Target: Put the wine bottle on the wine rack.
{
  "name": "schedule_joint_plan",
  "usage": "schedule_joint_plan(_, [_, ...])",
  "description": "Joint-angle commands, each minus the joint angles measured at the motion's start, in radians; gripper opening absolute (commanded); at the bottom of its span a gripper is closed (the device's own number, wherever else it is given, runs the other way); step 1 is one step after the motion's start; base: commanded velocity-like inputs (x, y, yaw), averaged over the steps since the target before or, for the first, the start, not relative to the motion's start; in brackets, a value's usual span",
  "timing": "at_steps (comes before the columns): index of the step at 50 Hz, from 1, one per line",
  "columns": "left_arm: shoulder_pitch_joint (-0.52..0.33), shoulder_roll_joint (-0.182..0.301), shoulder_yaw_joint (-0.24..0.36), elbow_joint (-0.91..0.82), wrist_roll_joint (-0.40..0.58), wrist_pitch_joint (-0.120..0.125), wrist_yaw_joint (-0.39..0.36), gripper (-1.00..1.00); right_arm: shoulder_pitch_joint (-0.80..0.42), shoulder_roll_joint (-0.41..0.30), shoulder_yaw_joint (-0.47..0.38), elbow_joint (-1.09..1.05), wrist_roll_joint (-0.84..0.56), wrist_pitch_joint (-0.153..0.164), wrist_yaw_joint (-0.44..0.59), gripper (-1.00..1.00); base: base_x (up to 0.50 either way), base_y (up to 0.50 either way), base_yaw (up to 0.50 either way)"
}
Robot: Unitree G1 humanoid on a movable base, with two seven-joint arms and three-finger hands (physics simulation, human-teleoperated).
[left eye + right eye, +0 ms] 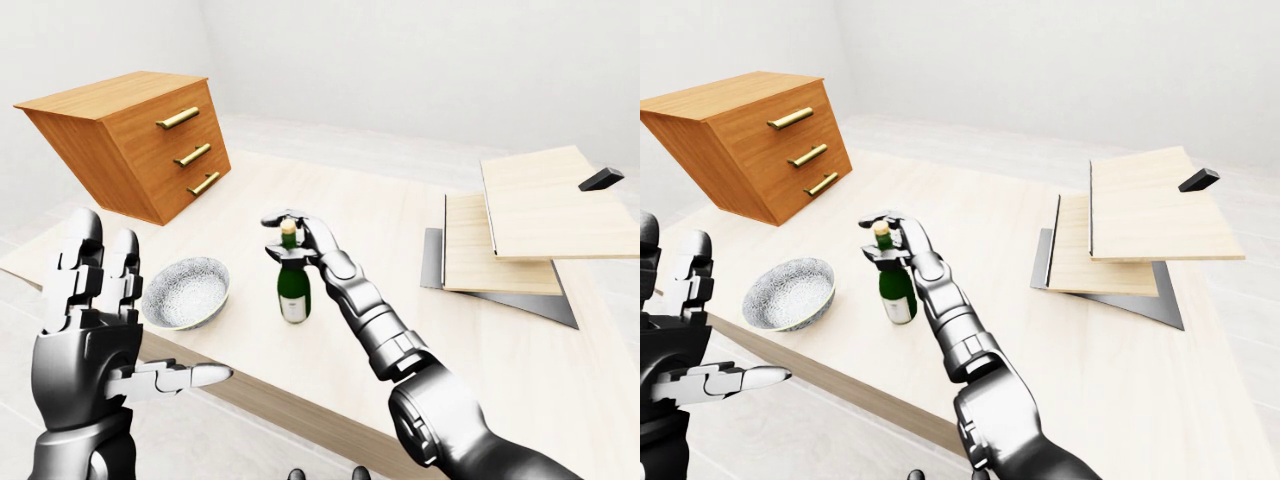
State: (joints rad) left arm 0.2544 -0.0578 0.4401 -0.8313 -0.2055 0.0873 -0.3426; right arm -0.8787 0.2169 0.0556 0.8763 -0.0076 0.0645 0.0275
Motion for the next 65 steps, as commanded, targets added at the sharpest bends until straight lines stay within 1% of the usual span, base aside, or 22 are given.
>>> schedule_joint_plan(1, [0.001, 0.0, 0.0, 0.005, -0.001, 0.0, 0.001, 1.0, -0.004, 0.007, 0.004, -0.012, -0.005, 0.011, 0.004, -0.95, 0.0, 0.0, 0.0])
schedule_joint_plan(4, [0.004, -0.001, -0.002, 0.004, 0.0, 0.0, 0.0, 1.0, -0.001, 0.009, 0.007, -0.016, -0.007, 0.012, 0.005, -1.0, 0.0, 0.0, 0.0])
schedule_joint_plan(9, [0.002, 0.0, 0.0, -0.001, -0.002, 0.0, 0.002, 1.0, 0.003, 0.01, 0.007, -0.018, -0.008, 0.012, 0.008, -1.0, 0.0, 0.0, 0.0])
schedule_joint_plan(12, [0.002, 0.0, -0.002, -0.002, 0.0, 0.0, 0.002, 1.0, 0.001, 0.01, 0.005, -0.007, -0.008, 0.002, 0.01, -1.0, 0.0, 0.0, 0.0])
schedule_joint_plan(20, [0.002, -0.001, -0.007, 0.01, 0.004, 0.0, 0.0, 1.0, 0.008, 0.008, 0.003, -0.021, -0.005, 0.005, 0.01, -1.0, 0.0, 0.0, 0.0])
schedule_joint_plan(24, [0.0, 0.0, -0.009, 0.013, 0.005, 0.0, 0.001, 1.0, 0.01, 0.005, 0.003, -0.024, -0.005, 0.001, 0.012, -1.0, 0.0, 0.0, 0.0])
schedule_joint_plan(26, [0.002, 0.0, -0.009, 0.015, 0.005, 0.0, 0.001, 1.0, 0.013, 0.005, 0.003, -0.034, -0.003, 0.005, 0.011, -1.0, 0.0, 0.0, 0.0])
schedule_joint_plan(27, [0.003, -0.001, -0.009, 0.014, 0.004, 0.0, 0.0, 1.0, 0.017, 0.005, 0.002, -0.051, 0.0, 0.014, 0.01, -1.0, 0.0, 0.0, 0.0])
schedule_joint_plan(29, [0.003, -0.002, -0.009, 0.014, 0.003, 0.0, 0.001, 1.0, 0.02, 0.005, 0.001, -0.061, 0.002, 0.022, 0.008, -1.0, 0.0, 0.0, 0.0])
schedule_joint_plan(36, [0.004, 0.001, -0.012, 0.0, -0.001, 0.0, 0.004, 1.0, 0.029, 0.003, 0.004, -0.117, 0.015, 0.023, 0.0, -1.0, 0.0, 0.0, 0.0])
schedule_joint_plan(41, [0.006, -0.003, -0.003, 0.0, -0.014, 0.0, -0.001, 1.0, 0.038, -0.007, 0.007, -0.161, 0.014, 0.023, -0.013, -1.0, 0.0, 0.0, 0.0])
schedule_joint_plan(48, [0.002, -0.002, -0.005, -0.006, -0.017, 0.0, 0.003, 1.0, 0.03, -0.041, -0.01, -0.253, 0.027, 0.023, -0.025, -1.0, 0.0, 0.0, 0.0])
schedule_joint_plan(54, [-0.004, -0.002, -0.013, -0.001, -0.018, 0.0, 0.008, 1.0, 0.03, -0.05, -0.006, -0.292, 0.036, 0.023, -0.026, -1.0, 0.0, 0.0, 0.0])
schedule_joint_plan(57, [0.0, -0.002, -0.017, 0.001, -0.016, 0.0, 0.007, 1.0, 0.025, -0.056, -0.011, -0.306, 0.044, 0.023, -0.027, -1.0, 0.0, 0.0, 0.0])
schedule_joint_plan(61, [0.001, 0.002, -0.008, -0.005, -0.023, 0.0, 0.007, 1.0, 0.01, -0.069, -0.019, -0.314, 0.053, 0.023, -0.031, -1.0, 0.0, 0.0, 0.0])
schedule_joint_plan(65, [0.001, 0.0, -0.006, -0.003, -0.025, 0.0, 0.006, 1.0, -0.019, -0.093, -0.038, -0.356, 0.064, 0.023, -0.051, -1.0, 0.0, 0.0, 0.0])
